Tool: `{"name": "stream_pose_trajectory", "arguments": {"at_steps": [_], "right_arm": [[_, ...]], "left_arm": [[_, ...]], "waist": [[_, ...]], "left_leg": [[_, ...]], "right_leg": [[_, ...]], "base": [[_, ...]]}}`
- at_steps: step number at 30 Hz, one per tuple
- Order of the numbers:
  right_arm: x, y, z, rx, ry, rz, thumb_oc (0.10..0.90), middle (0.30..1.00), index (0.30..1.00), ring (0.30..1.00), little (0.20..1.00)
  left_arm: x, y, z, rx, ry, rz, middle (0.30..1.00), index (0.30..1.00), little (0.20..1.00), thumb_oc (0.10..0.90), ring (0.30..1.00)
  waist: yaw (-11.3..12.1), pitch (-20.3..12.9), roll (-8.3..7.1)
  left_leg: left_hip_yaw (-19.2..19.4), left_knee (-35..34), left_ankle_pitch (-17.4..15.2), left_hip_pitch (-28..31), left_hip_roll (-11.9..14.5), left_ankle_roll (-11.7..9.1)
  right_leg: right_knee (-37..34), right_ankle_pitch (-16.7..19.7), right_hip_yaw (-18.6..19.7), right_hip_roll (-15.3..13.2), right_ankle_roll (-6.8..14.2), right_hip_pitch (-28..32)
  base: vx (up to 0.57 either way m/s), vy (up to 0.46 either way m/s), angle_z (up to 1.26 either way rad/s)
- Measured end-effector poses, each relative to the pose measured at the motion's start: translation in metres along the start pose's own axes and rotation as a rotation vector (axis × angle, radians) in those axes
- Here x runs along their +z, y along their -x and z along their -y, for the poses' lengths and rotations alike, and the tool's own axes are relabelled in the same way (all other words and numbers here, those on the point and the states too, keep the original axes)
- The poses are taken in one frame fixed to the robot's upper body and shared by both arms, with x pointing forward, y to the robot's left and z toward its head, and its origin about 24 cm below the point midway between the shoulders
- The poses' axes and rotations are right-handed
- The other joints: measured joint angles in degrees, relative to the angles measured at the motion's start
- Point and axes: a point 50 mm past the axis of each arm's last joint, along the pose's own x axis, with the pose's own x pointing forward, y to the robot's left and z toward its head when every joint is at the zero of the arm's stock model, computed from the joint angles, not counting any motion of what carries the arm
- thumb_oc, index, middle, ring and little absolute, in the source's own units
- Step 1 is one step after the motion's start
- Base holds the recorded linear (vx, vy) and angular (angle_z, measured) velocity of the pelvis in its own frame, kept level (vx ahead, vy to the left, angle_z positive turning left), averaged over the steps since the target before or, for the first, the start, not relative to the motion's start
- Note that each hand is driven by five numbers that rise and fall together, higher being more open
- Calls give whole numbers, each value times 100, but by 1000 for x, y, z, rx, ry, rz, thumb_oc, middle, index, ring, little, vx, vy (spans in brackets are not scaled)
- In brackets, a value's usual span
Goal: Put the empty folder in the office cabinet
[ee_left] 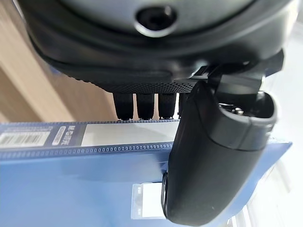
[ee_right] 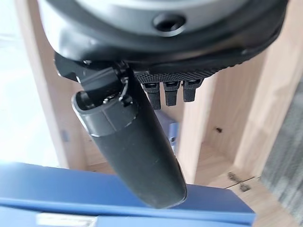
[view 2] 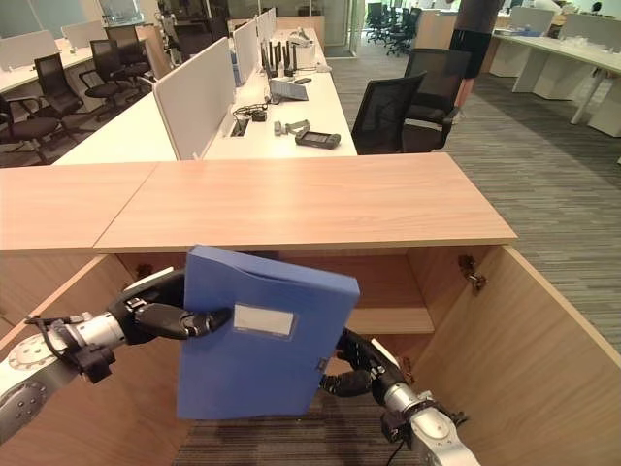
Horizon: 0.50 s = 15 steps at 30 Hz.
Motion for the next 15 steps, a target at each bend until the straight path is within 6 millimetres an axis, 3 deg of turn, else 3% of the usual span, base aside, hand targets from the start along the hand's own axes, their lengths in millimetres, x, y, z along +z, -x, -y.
{"name": "stream_pose_trajectory", "arguments": {"at_steps": [15], "right_arm": [[-4,5,2,34,-51,-33,800,900,900,900,900]], "left_arm": [[28,15,-22,163,-108,134,300,300,300,400,300]], "waist": [[-10,15,26]], "left_leg": [[-3,-1,-30,1,13,1]], "right_leg": [[-1,-33,-3,7,20,-5]], "base": [[1,0,-1]]}}
